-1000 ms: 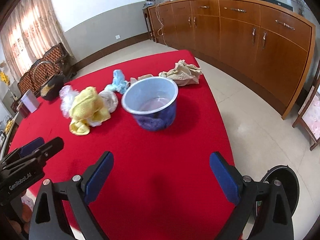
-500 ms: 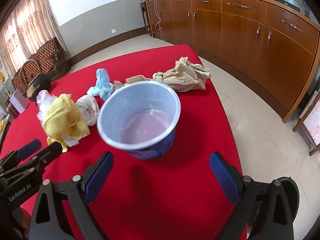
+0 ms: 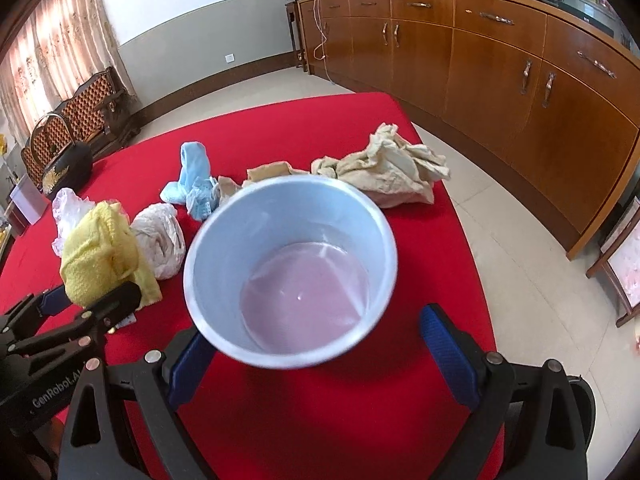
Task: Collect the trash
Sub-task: 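Grasp the yellow towel with the left tool while the right tool grasps the blue-white cup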
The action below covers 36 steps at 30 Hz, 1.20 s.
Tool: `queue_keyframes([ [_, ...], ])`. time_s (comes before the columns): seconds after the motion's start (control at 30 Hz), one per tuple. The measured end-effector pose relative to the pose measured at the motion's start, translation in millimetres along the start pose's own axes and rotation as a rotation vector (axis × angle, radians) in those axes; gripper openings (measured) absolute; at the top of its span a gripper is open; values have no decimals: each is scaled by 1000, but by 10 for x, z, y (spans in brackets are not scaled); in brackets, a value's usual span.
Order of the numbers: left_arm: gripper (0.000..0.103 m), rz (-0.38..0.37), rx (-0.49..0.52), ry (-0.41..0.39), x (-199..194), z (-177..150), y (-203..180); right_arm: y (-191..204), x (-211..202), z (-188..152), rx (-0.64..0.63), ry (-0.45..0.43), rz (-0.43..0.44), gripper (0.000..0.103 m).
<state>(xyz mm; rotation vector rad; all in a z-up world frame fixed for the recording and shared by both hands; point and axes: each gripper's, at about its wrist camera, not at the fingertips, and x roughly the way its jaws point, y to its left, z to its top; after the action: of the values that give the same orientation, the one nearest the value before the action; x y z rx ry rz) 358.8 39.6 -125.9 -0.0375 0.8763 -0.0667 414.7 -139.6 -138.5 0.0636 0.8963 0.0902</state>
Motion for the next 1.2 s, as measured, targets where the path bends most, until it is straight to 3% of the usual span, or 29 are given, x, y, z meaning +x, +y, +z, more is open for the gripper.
queue_keyframes([
  [0.17,60,-29,-19,-14,-3,5,25,18,-44,42,0,-51,27,93],
  [0.23,53,-28,-17,-16,11,1,23,22,-71,43,-1,-71,42,78],
  [0.3,42,-31,-18,-13,19,-8,22,40,-73,40,-12,-72,43,78],
  [0.4,35,-42,-31,-25,-16,-29,41,33,-93,28,-7,-77,55,78],
  [0.67,32,-73,-53,-29,-258,-190,142,11,-337,-123,-15,-101,71,78],
  [1.07,32,-95,-63,29,-623,-709,98,-141,-892,-698,1,-69,103,78],
  [1.2,43,-68,-83,34,-690,-779,60,-191,-1038,-852,1,-69,97,78],
])
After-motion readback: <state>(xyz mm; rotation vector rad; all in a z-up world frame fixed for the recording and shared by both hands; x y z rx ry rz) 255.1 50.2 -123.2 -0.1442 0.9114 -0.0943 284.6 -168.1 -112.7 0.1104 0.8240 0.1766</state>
